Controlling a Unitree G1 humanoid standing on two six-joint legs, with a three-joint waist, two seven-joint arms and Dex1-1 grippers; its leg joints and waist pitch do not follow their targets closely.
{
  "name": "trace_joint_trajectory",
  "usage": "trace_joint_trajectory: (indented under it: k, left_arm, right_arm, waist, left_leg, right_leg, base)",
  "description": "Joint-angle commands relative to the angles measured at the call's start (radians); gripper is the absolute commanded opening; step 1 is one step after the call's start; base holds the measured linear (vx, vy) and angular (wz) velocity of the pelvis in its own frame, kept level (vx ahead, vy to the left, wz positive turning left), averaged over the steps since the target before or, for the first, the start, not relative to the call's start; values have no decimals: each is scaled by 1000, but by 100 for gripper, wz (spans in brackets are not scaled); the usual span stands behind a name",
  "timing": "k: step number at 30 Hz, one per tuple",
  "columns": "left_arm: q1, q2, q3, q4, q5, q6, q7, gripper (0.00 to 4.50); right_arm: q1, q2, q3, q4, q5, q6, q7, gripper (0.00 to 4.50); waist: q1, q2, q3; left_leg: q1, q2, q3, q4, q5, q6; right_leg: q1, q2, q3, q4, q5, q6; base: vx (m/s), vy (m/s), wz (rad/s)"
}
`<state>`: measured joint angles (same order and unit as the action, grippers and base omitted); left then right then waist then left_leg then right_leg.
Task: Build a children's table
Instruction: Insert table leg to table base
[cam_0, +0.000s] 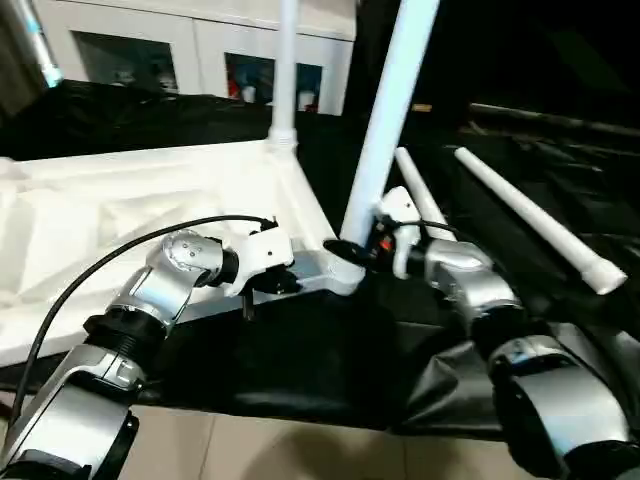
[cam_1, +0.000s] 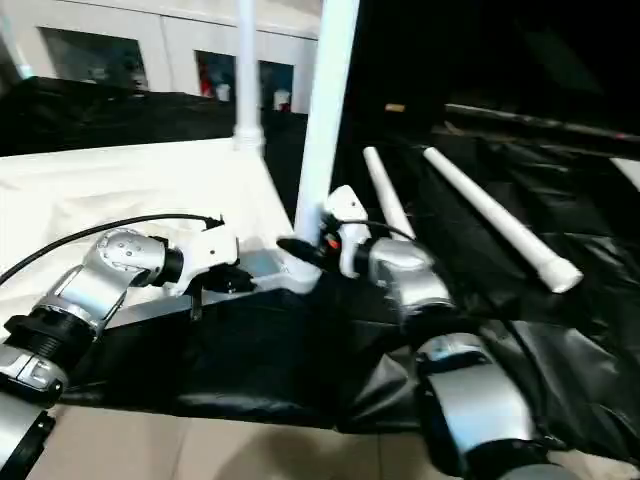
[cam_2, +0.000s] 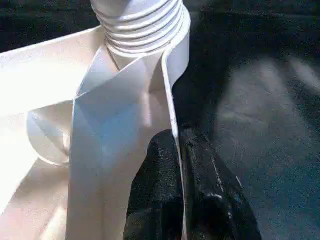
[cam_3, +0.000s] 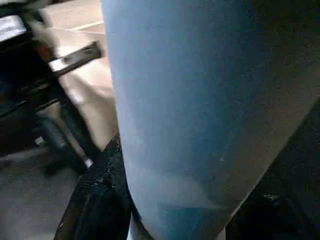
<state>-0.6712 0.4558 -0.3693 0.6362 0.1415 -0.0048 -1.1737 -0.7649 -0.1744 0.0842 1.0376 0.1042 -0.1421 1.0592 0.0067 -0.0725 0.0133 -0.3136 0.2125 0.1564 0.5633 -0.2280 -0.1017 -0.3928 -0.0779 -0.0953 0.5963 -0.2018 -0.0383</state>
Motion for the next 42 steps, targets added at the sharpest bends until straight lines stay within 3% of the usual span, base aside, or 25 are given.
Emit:
trace_joint_trajectory:
  k: [1, 7, 16, 19, 20, 23, 25, 26, 27, 28, 29, 31, 32, 34, 35, 37, 38, 39, 40, 42]
  left_arm:
    - [24, 7, -66, -41, -9, -30, -125, 0]
    - [44, 49, -72, -89, -47, -31, -237, 0]
    - [22, 28, -53, -31, -24, -74, -171, 0]
    - [6, -1, -37, 2, -1, -42, -81, 0]
    - [-16, -34, -19, 47, 11, 1, 4, 0]
    - [-47, -82, 5, 109, 24, 56, 120, 0]
    - [-63, -114, 14, 136, 29, 87, 180, 0]
    - [-80, -156, 26, 160, 29, 139, 244, 0]
    - [-98, -199, 36, 182, 29, 195, 309, 0]
    - [-100, -205, 38, 184, 30, 201, 318, 0]
    - [-113, -240, 43, 200, 40, 228, 377, 0]
    - [-121, -266, 47, 211, 47, 245, 417, 0]
    - [-126, -300, 51, 206, 55, 276, 467, 0]
    - [-125, -307, 50, 201, 58, 284, 475, 0]
    - [-112, -339, 43, 158, 60, 326, 486, 0]
    - [-105, -341, 34, 144, 66, 334, 481, 0]
    - [-98, -339, 29, 135, 69, 336, 477, 0]
    - [-92, -336, 27, 129, 68, 337, 471, 0]
    - [-88, -332, 25, 128, 68, 340, 470, 0]
    - [-87, -329, 25, 133, 67, 341, 475, 0]
  right_arm:
    - [99, -24, 101, 80, -87, 59, 86, 189]
    - [136, -44, 123, 33, -76, 74, 199, 189]
    - [137, -1, 120, 74, -104, 32, 149, 189]
    - [122, 26, 98, 135, -117, 19, -26, 189]
    - [116, 21, 68, 152, -117, 19, -174, 189]
    - [98, 33, 21, 172, -97, 67, -357, 189]
    - [85, 53, -8, 184, -80, 92, -468, 189]
    - [69, 85, -45, 201, -54, 115, -602, 189]
    - [54, 119, -83, 220, -25, 135, -738, 189]
    - [52, 124, -88, 222, -21, 137, -754, 189]
    - [40, 159, -118, 238, 13, 146, -829, 189]
    - [31, 188, -145, 249, 43, 152, -879, 189]
    - [22, 226, -180, 262, 83, 166, -935, 189]
    - [20, 234, -185, 264, 86, 168, -946, 189]
    - [9, 266, -204, 268, 86, 184, -990, 189]
    - [5, 271, -201, 267, 77, 187, -994, 189]
    - [3, 274, -196, 266, 68, 189, -993, 189]
    - [1, 273, -190, 266, 62, 190, -989, 189]
    - [-1, 274, -188, 266, 55, 195, -991, 189]
    - [-4, 276, -188, 268, 48, 198, -996, 189]
  waist:
    - [1, 18, -26]
    - [8, 26, -24]
    - [16, 25, -24]
    - [11, 24, -9]
    - [7, 22, -2]
    - [4, 19, 0]
    - [2, 21, -1]
    - [-5, 25, 4]
    - [-5, 26, 0]
    - [-9, 29, -1]
    - [-17, 33, -2]
    - [-18, 34, -4]
    - [-14, 35, -2]
    - [-17, 33, 3]
    - [-22, 35, 4]
    - [-24, 39, 6]
    - [-26, 28, 6]
    - [-26, 37, 5]
    - [-30, 30, 5]
    - [-31, 31, 9]
  left_leg:
    - [-18, 32, 10, -63, -104, 91]
    - [-12, 41, 19, -67, -131, 49]
    - [-11, 35, 23, -68, -156, 23]
    - [-7, 32, 18, -76, -269, 3]
    - [13, 28, 11, -74, -363, -19]
    - [12, 23, -1, -74, -389, -17]
    - [11, 20, -6, -76, -411, -18]
    - [16, 19, -5, -76, -428, -27]
    - [24, 18, -8, -74, -443, -29]
    - [27, 17, -8, -74, -449, -27]
    - [11, 20, -15, -83, -463, -18]
    - [8, 19, -16, -85, -468, -7]
    - [16, 17, -17, -83, -482, -1]
    - [21, 14, -16, -81, -508, 5]
    - [29, 12, -20, -79, -546, 9]
    - [22, 14, -25, -87, -568, 11]
    - [20, 15, -26, -88, -571, 13]
    - [19, 16, -29, -91, -580, 12]
    - [18, 18, -29, -94, -583, 13]
    - [23, 15, -28, -92, -590, 13]
  right_leg:
    - [51, -74, 64, -50, -53, -276]
    - [47, -66, 59, -49, -66, -265]
    - [45, -68, 62, -54, -117, -246]
    - [35, -70, 63, -76, -309, -203]
    - [17, -70, 61, -98, -526, -132]
    - [11, -72, 52, -120, -685, -49]
    - [11, -71, 43, -128, -710, -24]
    - [4, -68, 38, -136, -714, -19]
    - [4, -68, 29, -139, -714, -16]
    - [4, -68, 27, -143, -698, -18]
    - [18, -67, 21, -138, -641, -20]
    - [18, -68, 23, -141, -606, -27]
    - [9, -68, 23, -146, -602, -34]
    - [1, -64, 19, -152, -617, -30]
    - [1, -66, 5, -163, -641, -9]
    - [8, -65, -1, -168, -635, 6]
    - [9, -67, -4, -169, -634, 9]
    - [16, -70, -9, -167, -615, 7]
    - [19, -73, -15, -169, -600, 8]
    - [11, -76, -16, -173, -621, 11]
  base:
    - [0, 0, 0]
    - [0, 0, 0]
    - [0, 0, 0]
    - [0, 0, 0]
    - [-65, -16, 3]
    - [-79, -6, -1]
    - [-83, 12, -6]
    - [-75, 28, -5]
    - [-75, 28, -5]
    - [-61, 41, -7]
    - [-43, 54, -12]
    - [-37, 53, -10]
    - [0, 0, 0]
    - [0, 0, 0]
    - [0, 0, 0]
    - [0, 0, 0]
    - [0, 0, 0]
    - [0, 0, 0]
    - [0, 0, 0]
    - [0, 0, 0]
